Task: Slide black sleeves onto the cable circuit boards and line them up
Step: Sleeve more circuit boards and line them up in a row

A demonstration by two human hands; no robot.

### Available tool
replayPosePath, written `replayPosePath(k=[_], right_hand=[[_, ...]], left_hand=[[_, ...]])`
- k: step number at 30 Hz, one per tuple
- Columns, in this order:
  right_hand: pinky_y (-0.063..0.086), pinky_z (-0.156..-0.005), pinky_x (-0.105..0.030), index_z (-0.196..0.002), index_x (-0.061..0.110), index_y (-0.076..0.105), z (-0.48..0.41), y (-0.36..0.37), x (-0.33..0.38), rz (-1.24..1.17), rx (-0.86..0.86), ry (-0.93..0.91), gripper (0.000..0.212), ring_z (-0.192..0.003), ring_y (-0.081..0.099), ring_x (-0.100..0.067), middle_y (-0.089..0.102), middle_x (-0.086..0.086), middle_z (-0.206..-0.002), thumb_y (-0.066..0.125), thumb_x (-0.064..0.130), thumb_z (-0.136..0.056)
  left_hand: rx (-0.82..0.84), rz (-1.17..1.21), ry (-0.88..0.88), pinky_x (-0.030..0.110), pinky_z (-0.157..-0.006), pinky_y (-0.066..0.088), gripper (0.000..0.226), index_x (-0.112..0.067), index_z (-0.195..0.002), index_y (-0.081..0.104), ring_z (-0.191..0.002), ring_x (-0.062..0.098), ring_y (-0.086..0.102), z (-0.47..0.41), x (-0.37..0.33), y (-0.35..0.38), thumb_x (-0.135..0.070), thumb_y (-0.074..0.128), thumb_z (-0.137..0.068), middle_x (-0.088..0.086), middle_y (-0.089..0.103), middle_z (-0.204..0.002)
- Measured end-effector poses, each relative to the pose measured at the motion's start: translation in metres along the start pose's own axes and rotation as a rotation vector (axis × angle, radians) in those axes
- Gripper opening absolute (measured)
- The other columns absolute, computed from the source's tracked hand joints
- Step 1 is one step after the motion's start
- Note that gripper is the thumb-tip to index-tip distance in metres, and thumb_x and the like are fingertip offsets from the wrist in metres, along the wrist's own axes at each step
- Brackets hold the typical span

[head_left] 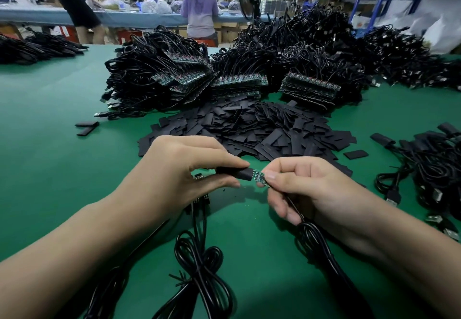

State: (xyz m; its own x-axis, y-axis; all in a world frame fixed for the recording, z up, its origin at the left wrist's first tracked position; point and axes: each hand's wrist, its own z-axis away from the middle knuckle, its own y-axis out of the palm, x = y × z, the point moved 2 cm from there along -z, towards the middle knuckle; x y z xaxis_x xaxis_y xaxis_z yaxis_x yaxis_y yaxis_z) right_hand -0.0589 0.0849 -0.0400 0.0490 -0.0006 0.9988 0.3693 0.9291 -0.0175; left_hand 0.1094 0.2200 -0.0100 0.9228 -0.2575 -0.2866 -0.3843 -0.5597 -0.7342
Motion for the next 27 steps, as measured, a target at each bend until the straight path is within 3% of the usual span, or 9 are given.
replayPosePath(k=[7, 14, 18, 23, 27], right_hand=[[0.041, -0.054, -0.021, -0.091, 0.008, 0.062, 0.002, 0.002, 0.005, 0.230, 0.005, -0.036, 0.016, -0.048, 0.048, -0.013, 0.067, -0.007, -0.063, 0.056, 0.015, -0.104], [0.040, -0.055, -0.028, -0.092, 0.007, 0.057, 0.003, 0.005, 0.007, 0.218, 0.032, -0.023, 0.014, -0.049, 0.050, -0.015, 0.069, -0.009, -0.066, 0.056, 0.016, -0.103], [0.040, -0.053, -0.026, -0.096, 0.006, 0.052, 0.003, 0.007, 0.006, 0.204, 0.081, -0.017, 0.015, -0.049, 0.053, -0.013, 0.071, -0.009, -0.068, 0.057, 0.019, -0.102], [0.048, -0.055, -0.021, -0.098, 0.009, 0.055, 0.001, 0.005, 0.009, 0.142, 0.039, -0.051, 0.027, -0.058, 0.064, -0.018, 0.077, -0.017, -0.083, 0.063, 0.033, -0.091], [0.055, -0.066, -0.024, -0.088, 0.015, 0.067, 0.003, -0.001, 0.010, 0.155, 0.012, -0.060, 0.018, -0.064, 0.069, -0.020, 0.077, -0.015, -0.083, 0.067, 0.033, -0.089]], left_hand=[[0.043, 0.072, -0.039, 0.024, -0.077, 0.055, 0.022, -0.017, -0.102, 0.082, -0.082, 0.002, 0.070, 0.002, 0.003, 0.004, -0.030, 0.079, -0.084, -0.008, 0.076, -0.091], [0.089, 0.112, -0.023, 0.015, -0.077, 0.050, 0.023, -0.017, -0.102, 0.081, -0.082, 0.001, 0.069, 0.000, 0.004, 0.002, -0.032, 0.079, -0.084, -0.010, 0.074, -0.090], [0.099, 0.117, 0.006, 0.011, -0.078, 0.047, 0.023, -0.018, -0.103, 0.081, -0.081, -0.003, 0.066, 0.001, 0.001, 0.006, -0.030, 0.079, -0.084, -0.012, 0.072, -0.090], [0.013, 0.142, -0.033, 0.018, -0.074, 0.051, 0.018, -0.022, -0.101, 0.081, -0.079, 0.005, 0.069, 0.001, 0.002, 0.009, -0.031, 0.080, -0.085, -0.013, 0.073, -0.087], [-0.068, 0.167, -0.096, 0.025, -0.075, 0.055, 0.020, -0.021, -0.100, 0.082, -0.081, 0.010, 0.071, 0.003, 0.005, 0.008, -0.030, 0.080, -0.082, -0.011, 0.075, -0.089]])
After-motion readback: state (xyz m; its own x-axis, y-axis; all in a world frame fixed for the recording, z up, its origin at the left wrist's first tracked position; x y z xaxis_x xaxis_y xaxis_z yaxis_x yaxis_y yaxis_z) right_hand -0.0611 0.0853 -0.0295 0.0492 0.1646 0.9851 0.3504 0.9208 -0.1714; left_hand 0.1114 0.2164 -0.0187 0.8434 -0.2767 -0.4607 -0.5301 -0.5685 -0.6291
